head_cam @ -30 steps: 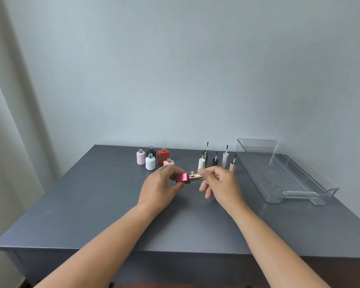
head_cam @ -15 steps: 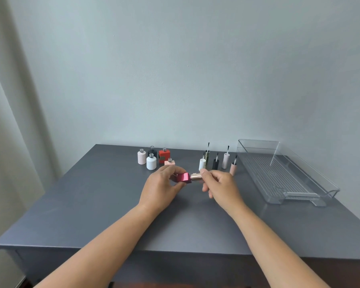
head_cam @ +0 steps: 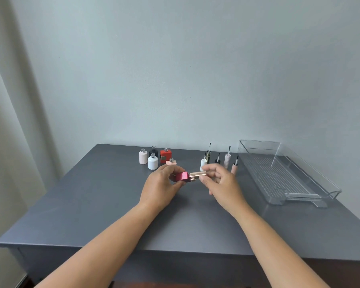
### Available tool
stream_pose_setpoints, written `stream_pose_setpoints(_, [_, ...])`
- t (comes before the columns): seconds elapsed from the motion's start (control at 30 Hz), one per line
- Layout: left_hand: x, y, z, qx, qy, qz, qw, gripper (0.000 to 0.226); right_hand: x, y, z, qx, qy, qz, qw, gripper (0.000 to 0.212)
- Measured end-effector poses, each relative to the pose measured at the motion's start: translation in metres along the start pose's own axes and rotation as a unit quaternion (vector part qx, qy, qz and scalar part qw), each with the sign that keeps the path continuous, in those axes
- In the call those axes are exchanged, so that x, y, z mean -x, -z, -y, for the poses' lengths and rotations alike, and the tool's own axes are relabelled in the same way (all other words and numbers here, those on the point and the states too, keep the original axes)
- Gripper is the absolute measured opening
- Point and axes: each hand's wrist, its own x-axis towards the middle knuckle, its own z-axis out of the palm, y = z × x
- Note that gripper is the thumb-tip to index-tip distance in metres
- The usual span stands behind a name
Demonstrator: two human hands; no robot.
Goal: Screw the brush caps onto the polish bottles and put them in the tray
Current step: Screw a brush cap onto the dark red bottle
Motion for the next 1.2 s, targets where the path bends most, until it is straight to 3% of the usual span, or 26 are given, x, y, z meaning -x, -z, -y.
stream_pose_setpoints(0.17, [0.001,-0.001,-0.001,0.006,-0.006,0.001,1.000,0.027,0.000,0.000,-0.004,0.028,0.008,-0.022,0.999,0.012])
stream_pose_setpoints(0.4, [0.002,-0.004,-0.002,-0.002,-0.041,0.009,0.999,0.024,0.002,0.001,-0.006,0.106,-0.027,-0.038,0.993,0.069])
stream_pose_setpoints(0.47, [0.002,-0.004,-0.001,-0.001,-0.037,0.011,0.999,0.025,0.001,0.002,-0.006,0.117,-0.036,-0.033,0.992,0.076])
stream_pose_setpoints(0.53, [0.001,-0.004,0.001,-0.001,-0.025,0.012,1.000,0.027,0.000,0.002,-0.008,0.114,-0.022,-0.032,0.993,0.068])
stream_pose_setpoints(0.7, [-0.001,-0.003,0.003,-0.003,-0.008,0.007,1.000,0.029,-0.002,-0.001,-0.014,0.067,0.030,-0.010,0.997,0.023])
stream_pose_setpoints(0.83, [0.000,-0.003,0.002,-0.008,-0.013,0.007,1.000,0.028,-0.001,-0.003,-0.014,0.081,0.042,0.004,0.996,0.008])
stream_pose_setpoints(1.07, [0.002,-0.005,0.001,-0.019,-0.028,0.017,0.999,0.028,0.001,0.000,-0.012,0.236,0.074,-0.021,0.969,0.029])
stream_pose_setpoints(1.2, [0.000,-0.004,0.003,0.001,-0.011,0.031,0.999,0.029,0.002,0.001,-0.014,0.217,0.085,-0.012,0.972,0.022])
